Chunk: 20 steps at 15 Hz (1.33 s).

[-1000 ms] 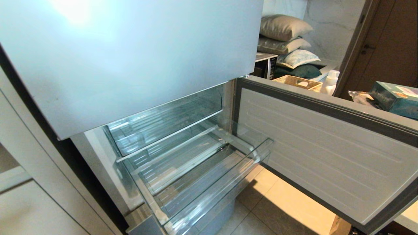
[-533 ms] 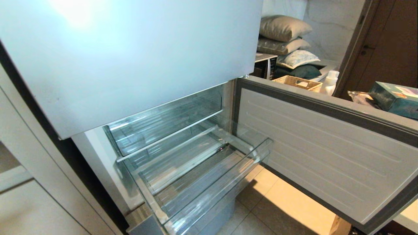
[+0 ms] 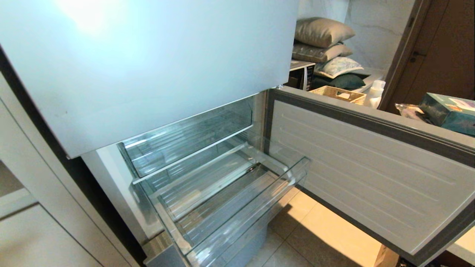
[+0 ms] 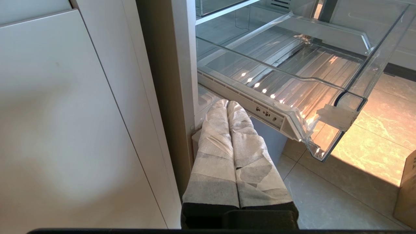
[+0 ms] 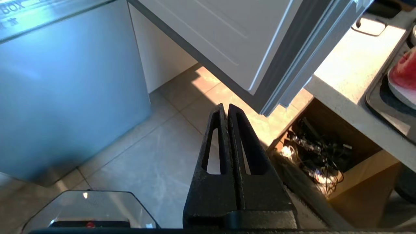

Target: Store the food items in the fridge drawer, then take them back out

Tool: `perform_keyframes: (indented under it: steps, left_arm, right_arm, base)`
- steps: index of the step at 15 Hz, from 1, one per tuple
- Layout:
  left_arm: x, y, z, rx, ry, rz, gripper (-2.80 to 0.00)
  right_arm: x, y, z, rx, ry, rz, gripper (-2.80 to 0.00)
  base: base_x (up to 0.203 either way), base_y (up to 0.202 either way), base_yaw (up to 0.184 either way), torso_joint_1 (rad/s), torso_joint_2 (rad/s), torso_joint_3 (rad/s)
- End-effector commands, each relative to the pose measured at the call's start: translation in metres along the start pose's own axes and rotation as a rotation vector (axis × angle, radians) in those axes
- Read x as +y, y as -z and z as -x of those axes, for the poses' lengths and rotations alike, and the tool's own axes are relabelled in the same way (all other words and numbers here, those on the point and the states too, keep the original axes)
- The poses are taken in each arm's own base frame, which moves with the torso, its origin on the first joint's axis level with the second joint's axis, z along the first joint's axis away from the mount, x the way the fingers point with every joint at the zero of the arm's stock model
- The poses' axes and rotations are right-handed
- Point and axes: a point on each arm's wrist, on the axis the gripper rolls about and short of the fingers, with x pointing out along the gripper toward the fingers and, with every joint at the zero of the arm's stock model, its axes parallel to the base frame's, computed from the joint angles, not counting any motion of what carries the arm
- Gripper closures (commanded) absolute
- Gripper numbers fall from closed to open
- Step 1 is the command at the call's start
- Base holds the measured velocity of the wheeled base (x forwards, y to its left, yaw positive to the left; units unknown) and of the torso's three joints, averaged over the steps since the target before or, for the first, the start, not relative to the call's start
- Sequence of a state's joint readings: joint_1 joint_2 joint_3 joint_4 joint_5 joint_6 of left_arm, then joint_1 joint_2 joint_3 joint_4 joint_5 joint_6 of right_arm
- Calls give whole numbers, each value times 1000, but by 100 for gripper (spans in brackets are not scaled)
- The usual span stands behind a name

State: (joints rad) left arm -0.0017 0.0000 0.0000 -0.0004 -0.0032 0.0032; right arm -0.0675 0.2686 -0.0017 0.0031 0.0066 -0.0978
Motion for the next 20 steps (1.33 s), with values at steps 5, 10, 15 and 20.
perform_keyframes:
  steps: [5, 10, 15, 20]
  left_arm:
    - [0, 0, 0, 1, 0, 0, 0]
    - [0, 0, 0, 0, 0, 0, 0]
    - [0, 0, 0, 1, 0, 0, 0]
    - [0, 0, 0, 0, 0, 0, 0]
  right_arm:
    - [1, 2, 4, -59, -46, 18, 0]
    - [0, 10, 19, -266, -44, -3, 0]
    - [0, 10, 19, -266, -46, -2, 0]
    - [0, 10, 19, -265, -46, -3, 0]
  base:
    - [0, 0, 0, 0, 0, 0]
    - [0, 0, 0, 0, 0, 0]
    - [0, 0, 0, 0, 0, 0]
    - [0, 0, 0, 0, 0, 0]
